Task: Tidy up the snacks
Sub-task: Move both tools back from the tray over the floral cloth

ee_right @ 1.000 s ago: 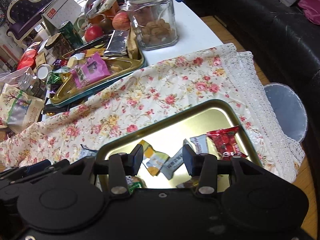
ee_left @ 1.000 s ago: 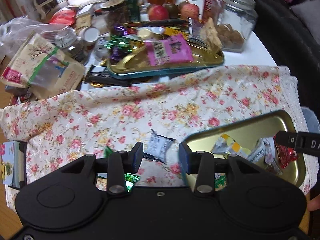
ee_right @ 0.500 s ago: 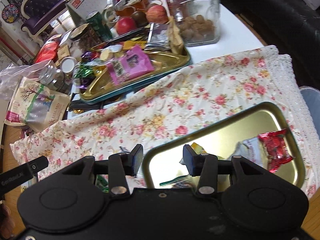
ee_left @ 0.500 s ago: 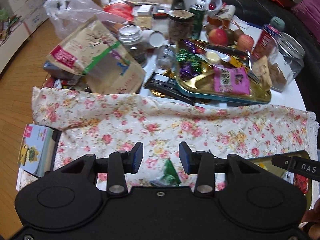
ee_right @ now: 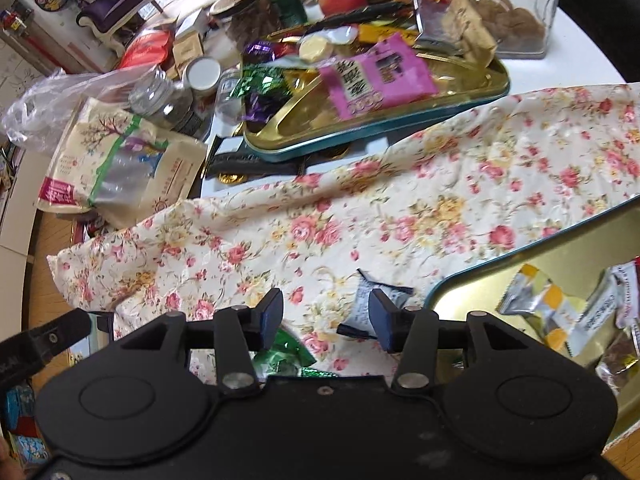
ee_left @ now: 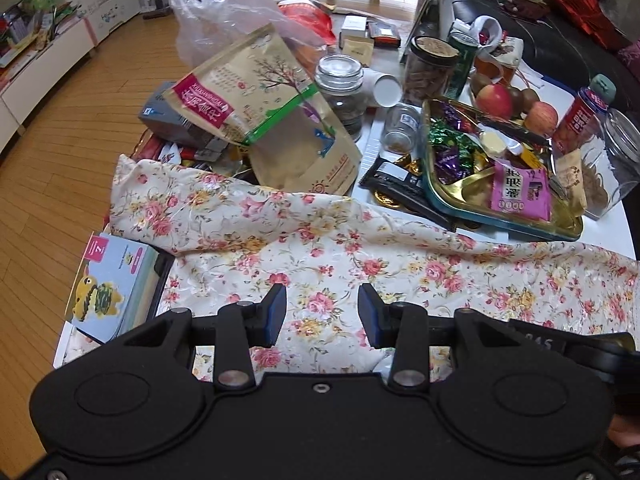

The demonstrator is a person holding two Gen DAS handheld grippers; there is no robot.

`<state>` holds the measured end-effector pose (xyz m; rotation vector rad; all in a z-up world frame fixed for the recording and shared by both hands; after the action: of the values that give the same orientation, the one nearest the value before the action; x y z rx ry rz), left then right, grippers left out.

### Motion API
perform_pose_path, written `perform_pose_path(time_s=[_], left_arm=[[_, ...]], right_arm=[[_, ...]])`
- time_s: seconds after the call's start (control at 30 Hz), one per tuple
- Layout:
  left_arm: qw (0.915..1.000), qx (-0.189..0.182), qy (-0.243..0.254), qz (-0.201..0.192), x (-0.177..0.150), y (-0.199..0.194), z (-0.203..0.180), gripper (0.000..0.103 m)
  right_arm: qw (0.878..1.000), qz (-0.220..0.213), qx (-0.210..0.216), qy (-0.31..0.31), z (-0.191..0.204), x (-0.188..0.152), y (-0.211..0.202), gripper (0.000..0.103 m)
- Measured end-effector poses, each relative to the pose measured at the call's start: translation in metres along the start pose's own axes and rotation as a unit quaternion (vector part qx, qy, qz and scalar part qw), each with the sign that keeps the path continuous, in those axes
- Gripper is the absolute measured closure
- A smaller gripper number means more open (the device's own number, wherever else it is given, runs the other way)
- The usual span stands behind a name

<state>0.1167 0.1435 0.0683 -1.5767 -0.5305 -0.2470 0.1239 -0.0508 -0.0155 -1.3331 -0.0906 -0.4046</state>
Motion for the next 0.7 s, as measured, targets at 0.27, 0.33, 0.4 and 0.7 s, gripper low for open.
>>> perform_pose_path(time_s=[0.27,0.33,0.4,0.7], left_arm=[[0.9998,-0.017,-0.003,-0.006,0.004,-0.008,0.007,0.053],[0.9997,-0.022,-0.006,-0.006,0.005,-0.009,0.008,0.053],[0.9996,-0.026,-0.006,-0.006,0.006,-0.01,0.009,0.053],[0.9995,-0.031,-0.006,-0.007,0.007,-0.012,0.012,0.053]], right_arm=[[0.999,0.024,-0.03,-0.025,0.014,-0.004,0.039,0.053],[0.999,0.027,-0.039,-0.025,0.013,-0.006,0.047,0.053],[0.998,0.031,-0.042,-0.024,0.012,-0.007,0.054,0.053],[0.997,0.034,-0.072,-0.024,0.013,-0.008,0.076,0.051]])
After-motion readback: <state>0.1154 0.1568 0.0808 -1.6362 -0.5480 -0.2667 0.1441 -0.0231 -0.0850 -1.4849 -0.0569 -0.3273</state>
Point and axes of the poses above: each gripper's, at about its wrist camera, not at the fingertips, and y roughly the way its jaws point, z to its left, x to its top, the point moved 2 cm from there along y, roughly the way its jaws point, and after that the axes turned 4 degrees about -x, right-handed, at the moved point
